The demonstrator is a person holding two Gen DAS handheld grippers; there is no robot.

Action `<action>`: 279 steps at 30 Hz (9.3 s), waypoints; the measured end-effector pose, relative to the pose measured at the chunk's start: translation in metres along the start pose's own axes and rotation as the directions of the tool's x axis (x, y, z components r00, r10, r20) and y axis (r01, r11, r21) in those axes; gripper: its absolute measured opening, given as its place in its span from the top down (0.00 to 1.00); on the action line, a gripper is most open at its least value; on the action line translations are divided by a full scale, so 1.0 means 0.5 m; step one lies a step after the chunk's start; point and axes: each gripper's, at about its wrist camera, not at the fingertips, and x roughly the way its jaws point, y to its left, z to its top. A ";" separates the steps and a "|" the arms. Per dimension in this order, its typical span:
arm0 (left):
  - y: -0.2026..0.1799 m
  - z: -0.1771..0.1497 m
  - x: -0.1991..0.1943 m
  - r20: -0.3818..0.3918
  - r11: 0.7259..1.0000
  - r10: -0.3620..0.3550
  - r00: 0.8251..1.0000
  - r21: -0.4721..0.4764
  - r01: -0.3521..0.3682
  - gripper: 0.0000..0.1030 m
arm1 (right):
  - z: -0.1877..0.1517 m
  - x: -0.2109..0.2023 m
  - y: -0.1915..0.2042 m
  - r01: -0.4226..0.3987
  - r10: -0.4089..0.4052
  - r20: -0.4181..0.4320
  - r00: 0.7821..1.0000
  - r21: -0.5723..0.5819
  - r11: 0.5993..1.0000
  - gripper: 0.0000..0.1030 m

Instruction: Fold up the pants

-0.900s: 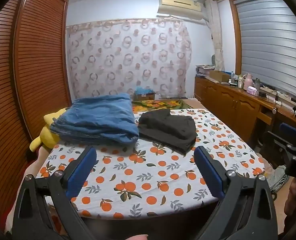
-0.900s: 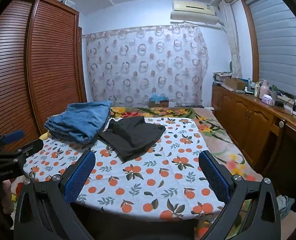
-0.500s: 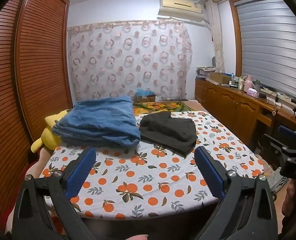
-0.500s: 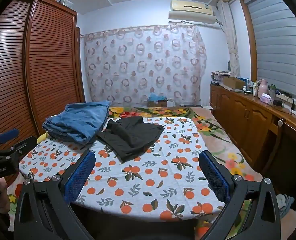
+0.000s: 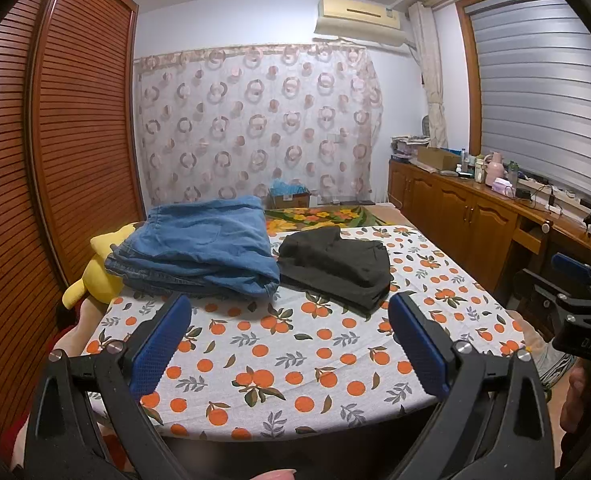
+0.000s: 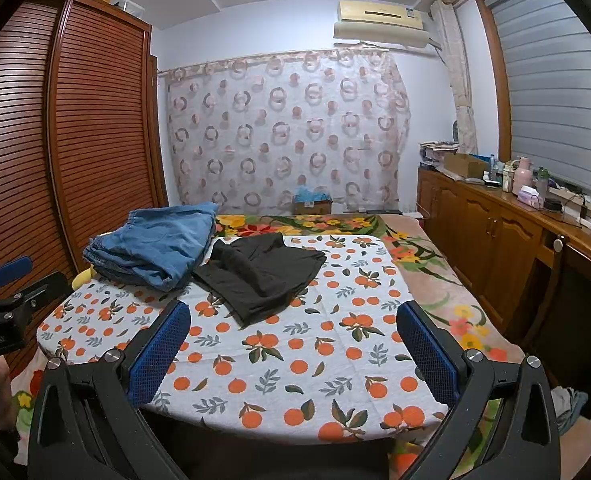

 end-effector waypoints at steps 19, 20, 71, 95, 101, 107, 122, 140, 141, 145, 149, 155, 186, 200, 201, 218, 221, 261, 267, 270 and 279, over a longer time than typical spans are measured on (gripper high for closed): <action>0.000 0.000 -0.002 0.004 1.000 -0.001 1.000 0.001 0.001 0.04 | 0.001 0.000 -0.001 0.005 -0.005 0.006 1.000 0.003 1.000 0.00; 0.000 0.000 -0.002 0.005 1.000 0.000 1.000 0.001 0.000 0.04 | 0.001 0.000 -0.001 0.005 -0.005 0.006 1.000 0.003 1.000 0.00; 0.028 0.009 0.059 -0.041 1.000 -0.005 0.999 0.005 0.005 0.04 | 0.002 0.013 -0.010 0.002 -0.002 -0.016 1.000 0.014 1.000 0.00; 0.062 -0.041 0.292 -0.169 0.996 -0.087 0.982 0.020 0.091 0.04 | 0.024 0.224 -0.035 -0.222 0.212 -0.196 0.958 -0.034 0.974 0.08; 0.082 -0.041 0.335 -0.195 0.993 -0.116 0.974 0.005 0.120 0.06 | 0.038 0.303 -0.028 -0.277 0.243 -0.295 0.924 -0.079 0.958 0.37; 0.110 -0.035 0.375 -0.218 0.994 -0.109 0.970 -0.001 0.112 0.06 | 0.065 0.388 -0.007 -0.321 0.258 -0.391 0.883 -0.104 0.941 0.52; 0.136 -0.038 0.415 -0.244 0.992 -0.118 0.963 0.013 0.124 0.06 | 0.075 0.509 0.051 -0.378 0.204 -0.553 0.808 -0.221 0.899 0.86; 0.092 -0.013 0.401 -0.220 0.983 -0.162 0.962 0.046 0.176 0.06 | 0.206 0.289 -0.140 -0.210 0.158 -0.324 0.933 -0.131 0.969 0.88; 0.089 -0.014 0.401 -0.222 0.982 -0.168 0.960 0.047 0.183 0.06 | 0.201 0.281 -0.151 -0.200 0.151 -0.326 0.933 -0.121 0.972 0.88; 0.058 -0.017 0.411 -0.245 0.972 -0.208 0.947 0.052 0.227 0.06 | 0.167 0.268 -0.172 -0.174 0.129 -0.362 0.923 -0.096 0.980 0.88; 0.008 -0.020 0.427 -0.278 0.958 -0.241 0.930 0.084 0.273 0.06 | 0.132 0.264 -0.170 -0.176 0.134 -0.398 0.908 -0.071 0.982 0.88; -0.063 -0.026 0.457 -0.339 0.928 -0.294 0.894 0.123 0.352 0.16 | 0.123 0.271 -0.196 -0.169 0.137 -0.420 0.897 -0.038 0.985 0.76; -0.072 0.168 0.382 -0.237 0.912 -0.300 0.924 0.213 0.351 0.94 | 0.259 0.180 -0.189 -0.299 0.280 -0.228 0.933 -0.055 0.953 0.90; -0.029 0.307 0.319 -0.174 0.905 -0.320 0.931 0.237 0.355 0.95 | 0.320 0.150 -0.161 -0.356 0.344 -0.165 0.924 -0.050 0.933 0.90; -0.029 0.303 0.327 -0.178 0.906 -0.312 0.933 0.240 0.349 0.95 | 0.316 0.150 -0.161 -0.364 0.352 -0.164 0.922 -0.051 0.930 0.90; -0.028 0.103 0.564 -0.422 0.924 -0.288 0.860 0.112 0.365 0.76 | 0.224 0.444 -0.238 -0.308 0.341 -0.430 0.836 0.145 0.940 0.90; -0.032 0.087 0.564 -0.423 0.911 -0.332 0.843 0.089 0.403 0.75 | 0.213 0.478 -0.252 -0.305 0.352 -0.442 0.825 0.176 0.936 0.90; -0.207 0.030 0.594 -0.408 0.858 -0.467 0.784 0.005 0.514 0.98 | 0.186 0.415 -0.266 -0.374 0.438 -0.380 0.815 0.233 0.898 0.90; -0.185 0.038 0.570 -0.374 0.868 -0.454 0.809 0.021 0.496 1.00 | 0.180 0.426 -0.281 -0.368 0.445 -0.379 0.811 0.261 0.893 0.90; -0.157 0.049 0.548 -0.352 0.879 -0.429 0.832 0.049 0.474 1.00 | 0.179 0.428 -0.292 -0.364 0.451 -0.371 0.812 0.282 0.888 0.90; -0.123 0.056 0.540 -0.381 0.901 -0.376 0.845 0.064 0.430 0.85 | 0.191 0.403 -0.319 -0.312 0.389 -0.342 0.856 0.258 0.914 0.69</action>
